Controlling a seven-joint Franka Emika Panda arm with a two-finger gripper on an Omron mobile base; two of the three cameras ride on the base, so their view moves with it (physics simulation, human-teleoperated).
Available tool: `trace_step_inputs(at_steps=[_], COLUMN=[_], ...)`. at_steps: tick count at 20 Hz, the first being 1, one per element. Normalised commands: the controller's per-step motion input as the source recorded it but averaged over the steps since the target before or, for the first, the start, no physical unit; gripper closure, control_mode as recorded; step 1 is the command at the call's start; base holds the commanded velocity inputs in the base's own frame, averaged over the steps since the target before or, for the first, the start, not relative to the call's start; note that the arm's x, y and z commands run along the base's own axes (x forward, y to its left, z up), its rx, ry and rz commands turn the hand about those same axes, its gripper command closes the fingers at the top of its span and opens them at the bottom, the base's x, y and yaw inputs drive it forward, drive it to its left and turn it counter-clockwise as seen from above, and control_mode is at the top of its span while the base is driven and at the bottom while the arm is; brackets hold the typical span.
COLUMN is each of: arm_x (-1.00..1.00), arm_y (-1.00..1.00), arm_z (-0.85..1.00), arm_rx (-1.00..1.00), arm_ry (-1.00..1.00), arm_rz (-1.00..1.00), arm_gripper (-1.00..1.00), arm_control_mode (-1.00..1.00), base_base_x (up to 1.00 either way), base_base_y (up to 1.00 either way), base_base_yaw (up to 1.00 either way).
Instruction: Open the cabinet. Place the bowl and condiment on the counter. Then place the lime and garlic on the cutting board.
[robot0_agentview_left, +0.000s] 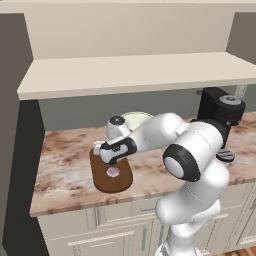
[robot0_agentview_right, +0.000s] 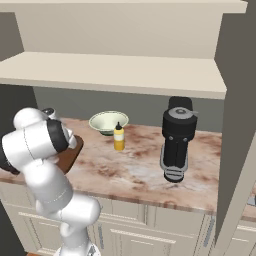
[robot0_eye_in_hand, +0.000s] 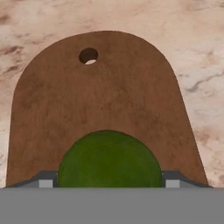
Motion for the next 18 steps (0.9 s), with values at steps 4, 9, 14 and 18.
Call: trace_step_inputs(at_steps=[4,9,14,18], arm_x=[0.20,0.17,0.07,0.06], arm_y=[0.04,0.04,0.10,0.07], arm_z=[-0.21,-0.14,-0.20,-0.22], arm_rx=[0.00,0.00,0.00,0.00], arm_ry=[0.00,0.00,0.00,0.01], arm_rz=[0.00,0.00,0.00,0.00], arm_gripper=[1.00,1.00,1.00,-1.00], arm_control_mode=[-1.00,-1.00,-1.00,-1.00], base_base_x=[0.00,0.00,0.00,0.00], base_base_y=[0.00,0.00,0.00,0.00], base_base_yaw=[0.00,0.00,0.00,0.00])
